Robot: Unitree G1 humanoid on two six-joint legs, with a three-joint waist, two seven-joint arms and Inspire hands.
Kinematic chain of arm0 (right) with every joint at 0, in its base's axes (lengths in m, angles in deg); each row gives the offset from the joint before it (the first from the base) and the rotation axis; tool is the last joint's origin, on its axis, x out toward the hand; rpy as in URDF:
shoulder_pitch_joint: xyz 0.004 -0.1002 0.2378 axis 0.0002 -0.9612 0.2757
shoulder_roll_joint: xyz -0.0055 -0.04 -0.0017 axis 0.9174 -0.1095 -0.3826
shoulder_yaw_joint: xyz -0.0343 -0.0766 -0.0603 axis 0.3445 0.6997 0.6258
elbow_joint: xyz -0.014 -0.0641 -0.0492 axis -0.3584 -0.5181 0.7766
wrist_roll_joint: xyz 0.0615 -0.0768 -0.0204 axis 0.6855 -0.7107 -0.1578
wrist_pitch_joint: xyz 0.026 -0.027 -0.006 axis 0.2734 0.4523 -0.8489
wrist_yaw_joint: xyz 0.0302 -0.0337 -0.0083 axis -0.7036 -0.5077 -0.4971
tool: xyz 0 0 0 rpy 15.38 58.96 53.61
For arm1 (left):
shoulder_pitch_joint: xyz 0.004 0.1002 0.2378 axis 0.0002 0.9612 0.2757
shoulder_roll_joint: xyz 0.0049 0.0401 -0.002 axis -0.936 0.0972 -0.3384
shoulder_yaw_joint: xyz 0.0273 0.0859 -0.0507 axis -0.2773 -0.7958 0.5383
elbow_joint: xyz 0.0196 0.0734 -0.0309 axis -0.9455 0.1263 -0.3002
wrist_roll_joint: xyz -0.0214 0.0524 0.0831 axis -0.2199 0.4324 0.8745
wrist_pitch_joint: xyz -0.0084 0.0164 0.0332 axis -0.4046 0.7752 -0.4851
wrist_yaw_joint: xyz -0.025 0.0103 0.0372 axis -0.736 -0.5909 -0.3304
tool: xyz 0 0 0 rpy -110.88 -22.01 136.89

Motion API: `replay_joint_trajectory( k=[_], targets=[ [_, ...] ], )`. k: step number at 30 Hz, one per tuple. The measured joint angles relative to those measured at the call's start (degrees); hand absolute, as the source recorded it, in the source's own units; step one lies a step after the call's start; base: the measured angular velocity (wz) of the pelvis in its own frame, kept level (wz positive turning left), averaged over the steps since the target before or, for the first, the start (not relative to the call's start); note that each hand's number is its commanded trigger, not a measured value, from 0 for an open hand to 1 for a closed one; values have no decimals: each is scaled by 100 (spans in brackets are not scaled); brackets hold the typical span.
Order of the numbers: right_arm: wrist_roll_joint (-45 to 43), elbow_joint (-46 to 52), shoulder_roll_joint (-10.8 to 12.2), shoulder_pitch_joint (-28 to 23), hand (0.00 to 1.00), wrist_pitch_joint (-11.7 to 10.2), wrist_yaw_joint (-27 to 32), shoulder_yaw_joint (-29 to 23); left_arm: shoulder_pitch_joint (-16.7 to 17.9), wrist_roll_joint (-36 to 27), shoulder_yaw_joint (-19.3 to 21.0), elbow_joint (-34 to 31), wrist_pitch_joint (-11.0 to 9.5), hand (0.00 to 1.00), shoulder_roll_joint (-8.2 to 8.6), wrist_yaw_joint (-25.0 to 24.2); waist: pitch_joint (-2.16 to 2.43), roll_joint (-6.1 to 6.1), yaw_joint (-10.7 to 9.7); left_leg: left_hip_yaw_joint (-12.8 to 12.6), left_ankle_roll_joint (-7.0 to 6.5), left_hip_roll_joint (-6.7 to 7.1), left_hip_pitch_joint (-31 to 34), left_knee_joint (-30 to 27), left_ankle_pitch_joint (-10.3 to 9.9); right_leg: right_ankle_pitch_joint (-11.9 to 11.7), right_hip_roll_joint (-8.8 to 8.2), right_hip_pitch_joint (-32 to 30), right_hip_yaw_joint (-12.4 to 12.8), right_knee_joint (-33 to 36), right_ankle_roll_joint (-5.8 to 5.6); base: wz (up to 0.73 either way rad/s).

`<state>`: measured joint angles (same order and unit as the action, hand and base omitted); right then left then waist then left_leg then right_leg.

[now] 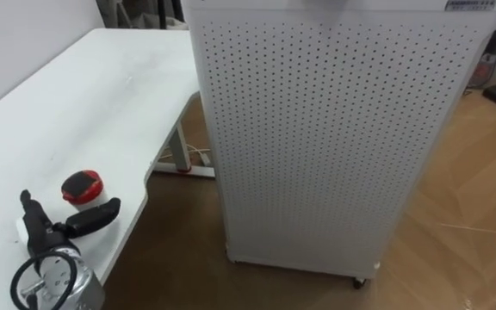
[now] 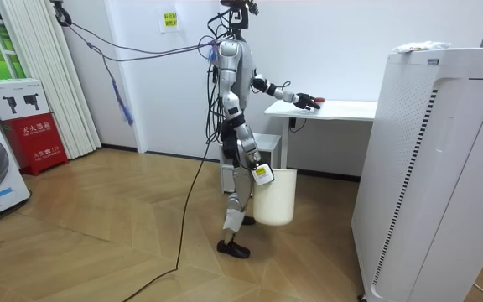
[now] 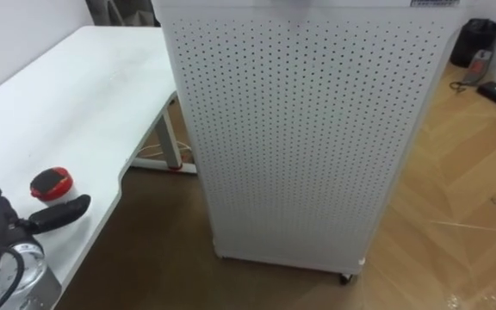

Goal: Pick garbage

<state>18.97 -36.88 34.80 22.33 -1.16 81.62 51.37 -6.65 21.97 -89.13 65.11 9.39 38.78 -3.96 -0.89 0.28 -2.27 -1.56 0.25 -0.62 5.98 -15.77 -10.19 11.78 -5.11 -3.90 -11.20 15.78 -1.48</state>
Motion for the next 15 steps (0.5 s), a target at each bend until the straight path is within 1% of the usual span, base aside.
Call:
replay_joint_trajectory(
  k=[5, 8, 11, 13, 15],
  targets=[
    [80, 1, 2, 37, 100, 4, 43, 147, -119, 0, -2, 178, -33, 0, -24, 0, -1, 1, -13, -26, -9, 2, 51, 0, 13, -20, -3, -66, 22, 3, -5, -3],
    [172, 1, -1, 69, 100, 4, 49, 275, -144, 1, -30, 253, -42, 0, -82, 1, -4, 8, -39, -56, -11, -2, 85, 1, 23, -30, -3, -118, 35, 15, -2, -4],
    [278, 2, -5, 71, 100, 3, 38, 354, -196, -1, -64, 338, -71, 0, -99, 41, -6, 11, -86, -165, -17, -16, 95, 0, 27, -30, -9, -136, 42, 17, -4, 0],
    [383, 2, -11, 74, 100, 4, 39, 408, -206, -2, -65, 358, -83, 0, -110, 64, -6, 12, -107, -180, -20, -16, 121, 0, 28, -30, -12, -166, 47, 25, -5, 0],
    [391, 2, -19, 116, 100, 3, 37, 461, -218, -2, -65, 376, -115, 0, -123, 114, -20, 31, -154, -203, -28, -19, 163, 1, 36, -44, -17, -219, 47, 39, -8, 0]
  ],
)
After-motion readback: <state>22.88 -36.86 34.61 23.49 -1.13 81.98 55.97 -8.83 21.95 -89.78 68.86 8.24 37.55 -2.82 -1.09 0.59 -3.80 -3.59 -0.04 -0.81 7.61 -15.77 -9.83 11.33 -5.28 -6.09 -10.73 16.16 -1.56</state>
